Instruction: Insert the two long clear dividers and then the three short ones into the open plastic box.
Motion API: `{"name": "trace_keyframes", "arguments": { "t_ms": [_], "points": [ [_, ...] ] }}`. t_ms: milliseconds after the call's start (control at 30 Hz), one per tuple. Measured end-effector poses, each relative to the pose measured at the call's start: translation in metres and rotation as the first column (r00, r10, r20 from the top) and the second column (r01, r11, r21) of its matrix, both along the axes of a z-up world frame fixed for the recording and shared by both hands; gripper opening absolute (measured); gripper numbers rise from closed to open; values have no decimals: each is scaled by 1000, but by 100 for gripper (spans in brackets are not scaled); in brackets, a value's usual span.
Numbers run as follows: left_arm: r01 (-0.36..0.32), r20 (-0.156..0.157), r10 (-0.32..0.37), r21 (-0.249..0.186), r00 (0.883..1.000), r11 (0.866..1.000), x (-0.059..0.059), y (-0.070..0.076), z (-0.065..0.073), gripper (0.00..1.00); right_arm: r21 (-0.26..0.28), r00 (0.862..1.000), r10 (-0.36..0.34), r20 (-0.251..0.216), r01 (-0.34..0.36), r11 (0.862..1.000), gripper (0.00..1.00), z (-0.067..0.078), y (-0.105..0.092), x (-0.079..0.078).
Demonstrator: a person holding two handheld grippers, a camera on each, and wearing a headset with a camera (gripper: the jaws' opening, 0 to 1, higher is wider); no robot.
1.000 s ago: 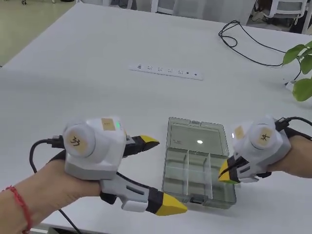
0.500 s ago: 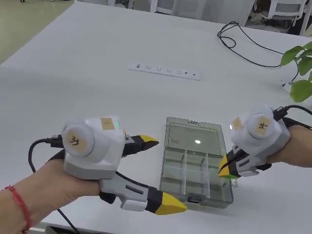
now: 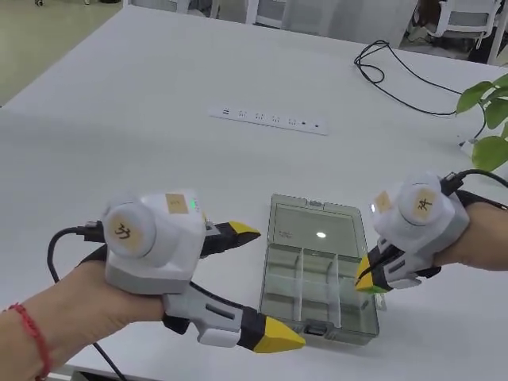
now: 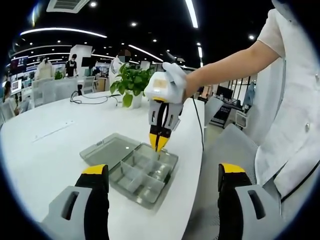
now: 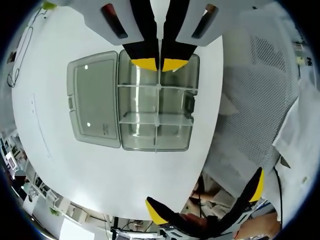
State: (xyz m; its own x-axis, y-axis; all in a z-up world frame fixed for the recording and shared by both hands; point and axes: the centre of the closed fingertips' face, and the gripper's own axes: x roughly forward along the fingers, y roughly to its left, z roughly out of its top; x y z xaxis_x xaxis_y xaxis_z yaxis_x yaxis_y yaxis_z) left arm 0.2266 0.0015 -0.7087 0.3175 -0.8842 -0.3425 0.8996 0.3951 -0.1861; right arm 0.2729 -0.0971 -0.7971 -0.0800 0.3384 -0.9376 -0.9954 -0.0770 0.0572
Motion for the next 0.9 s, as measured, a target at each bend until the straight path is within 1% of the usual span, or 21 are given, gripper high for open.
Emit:
{"name": "trace_keyframes", "arguments": {
  "t_ms": [67,233,467,600,700,900],
  "points": [
    [-4,-2,4,-5,1000,1000,0,0,1,92,2,1000,10,5,-10,1000,3,-1,0,-1],
    [-2,-4,2,-1,1000,1000,0,0,-1,92,7,1000,3,5,-3,1000,3,-7,0,-1],
    [-1,-8,1,2,1000,1000,0,2,-3,92,11,1000,-17,12,17,1000,3,-19,0,-1],
    [-4,-9,4,2,1000,1000,1,3,-3,92,11,1000,-16,13,15,1000,3,-24,0,-1],
    [-4,-7,4,3,1000,1000,1,3,-3,92,11,1000,-19,11,19,1000,3,-26,0,-1],
    [-5,-8,5,6,1000,1000,2,3,-3,92,13,1000,-21,12,21,1000,3,-25,0,-2]
  ]
}}
